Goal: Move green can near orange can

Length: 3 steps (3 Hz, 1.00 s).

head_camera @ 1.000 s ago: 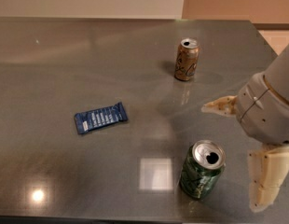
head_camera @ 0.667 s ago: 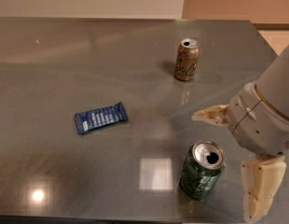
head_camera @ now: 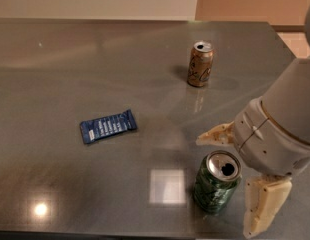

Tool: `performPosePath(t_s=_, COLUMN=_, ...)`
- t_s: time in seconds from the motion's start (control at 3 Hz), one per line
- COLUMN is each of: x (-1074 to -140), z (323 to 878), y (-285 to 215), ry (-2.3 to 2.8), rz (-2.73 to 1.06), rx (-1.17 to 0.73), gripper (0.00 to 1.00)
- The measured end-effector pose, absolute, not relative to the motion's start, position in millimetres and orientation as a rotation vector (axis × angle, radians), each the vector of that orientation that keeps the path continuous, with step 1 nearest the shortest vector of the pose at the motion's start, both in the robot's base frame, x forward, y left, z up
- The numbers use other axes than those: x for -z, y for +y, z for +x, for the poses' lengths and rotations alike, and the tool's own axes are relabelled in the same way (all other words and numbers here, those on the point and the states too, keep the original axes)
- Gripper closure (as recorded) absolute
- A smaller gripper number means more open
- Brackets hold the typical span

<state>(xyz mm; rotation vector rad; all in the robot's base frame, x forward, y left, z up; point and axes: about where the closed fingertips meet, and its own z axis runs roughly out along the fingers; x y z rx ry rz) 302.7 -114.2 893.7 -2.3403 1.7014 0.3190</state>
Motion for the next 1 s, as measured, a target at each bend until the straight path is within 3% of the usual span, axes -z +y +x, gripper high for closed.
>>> performPosePath(t_s=1.0, x=-926.1, z=323.5, y=-115.4, ry=1.743, rz=-2.194, rx=-0.294, gripper=0.85)
